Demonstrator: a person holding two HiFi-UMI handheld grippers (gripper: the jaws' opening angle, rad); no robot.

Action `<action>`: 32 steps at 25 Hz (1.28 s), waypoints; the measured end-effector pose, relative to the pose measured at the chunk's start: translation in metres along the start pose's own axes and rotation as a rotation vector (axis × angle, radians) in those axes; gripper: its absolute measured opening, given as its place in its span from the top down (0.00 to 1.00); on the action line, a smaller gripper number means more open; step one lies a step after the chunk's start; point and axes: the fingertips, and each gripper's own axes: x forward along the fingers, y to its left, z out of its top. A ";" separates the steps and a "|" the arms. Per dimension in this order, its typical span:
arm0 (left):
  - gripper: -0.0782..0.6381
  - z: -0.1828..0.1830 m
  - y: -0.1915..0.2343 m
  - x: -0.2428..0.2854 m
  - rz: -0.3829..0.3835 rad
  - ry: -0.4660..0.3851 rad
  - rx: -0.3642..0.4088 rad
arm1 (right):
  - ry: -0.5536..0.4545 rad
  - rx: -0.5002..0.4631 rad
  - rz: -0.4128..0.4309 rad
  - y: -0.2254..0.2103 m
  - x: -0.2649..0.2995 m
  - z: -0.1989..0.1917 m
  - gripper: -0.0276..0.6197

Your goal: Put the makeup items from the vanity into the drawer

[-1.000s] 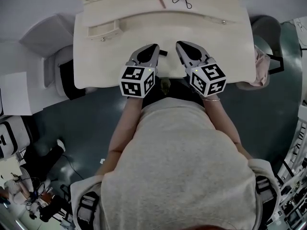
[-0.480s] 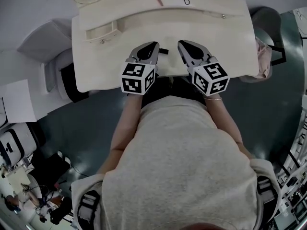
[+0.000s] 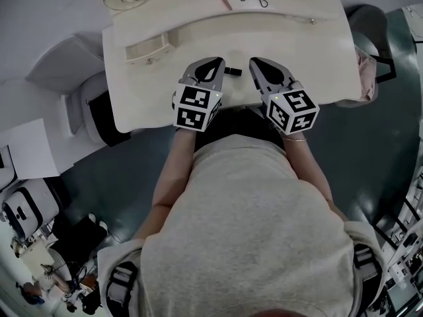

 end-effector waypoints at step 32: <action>0.64 -0.093 -0.035 0.053 -0.421 0.369 0.302 | 0.076 0.192 -0.140 -0.035 -0.001 -0.060 0.95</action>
